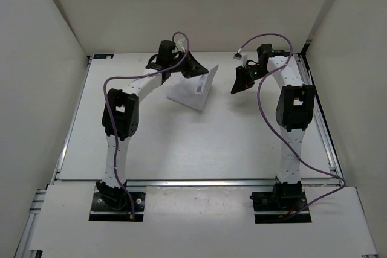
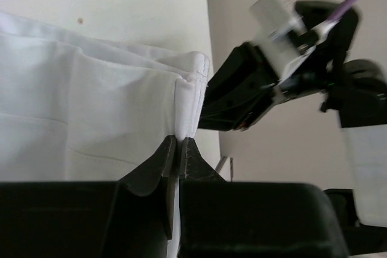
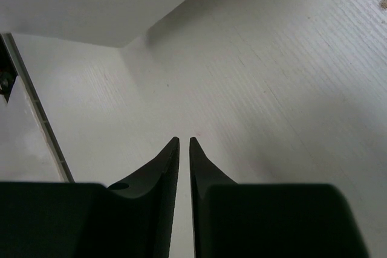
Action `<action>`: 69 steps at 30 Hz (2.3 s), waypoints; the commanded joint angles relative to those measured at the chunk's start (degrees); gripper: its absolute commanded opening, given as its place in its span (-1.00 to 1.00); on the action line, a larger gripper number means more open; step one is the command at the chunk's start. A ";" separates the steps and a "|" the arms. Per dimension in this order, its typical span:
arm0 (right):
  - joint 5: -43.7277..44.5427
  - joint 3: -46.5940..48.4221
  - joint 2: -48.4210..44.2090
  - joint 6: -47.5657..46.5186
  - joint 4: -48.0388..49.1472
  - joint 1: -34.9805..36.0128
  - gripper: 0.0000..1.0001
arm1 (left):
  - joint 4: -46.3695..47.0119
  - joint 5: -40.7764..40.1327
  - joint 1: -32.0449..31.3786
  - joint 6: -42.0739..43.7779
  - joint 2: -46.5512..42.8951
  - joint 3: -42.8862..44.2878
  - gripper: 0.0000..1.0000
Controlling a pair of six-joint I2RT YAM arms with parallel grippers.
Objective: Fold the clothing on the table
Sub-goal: Fold the skirt
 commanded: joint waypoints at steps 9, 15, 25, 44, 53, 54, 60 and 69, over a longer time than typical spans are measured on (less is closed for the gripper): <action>0.04 0.41 -0.65 0.11 -1.03 -0.83 -0.64 | 0.69 10.73 12.57 -6.49 8.02 8.25 -0.25; 1.80 0.59 -1.27 -0.76 -0.86 -1.45 -0.64 | -9.13 1.71 11.51 5.23 3.83 -0.14 -0.22; 1.71 0.49 -1.10 -0.41 -0.77 -0.58 -0.61 | -14.49 -2.60 14.78 13.01 -4.46 -4.77 -0.06; 1.09 0.67 -1.45 -0.68 -1.12 -1.01 -0.63 | -20.34 -17.21 7.38 20.07 -0.86 -1.16 0.97; 0.92 0.68 -1.36 -0.76 -1.56 -1.63 -0.63 | -23.06 -19.85 7.83 21.48 1.96 3.32 0.98; 1.01 1.20 -1.10 -0.50 -1.39 -1.80 -0.63 | -23.32 -20.45 8.09 21.30 2.74 4.28 0.98; 1.27 0.67 -1.27 -0.85 -1.47 -2.07 -0.63 | -25.00 -20.90 7.47 21.48 6.97 10.53 0.93; 1.97 0.15 -1.53 -0.68 -0.77 -3.21 -0.64 | -29.04 -18.88 5.98 20.51 14.52 22.83 0.83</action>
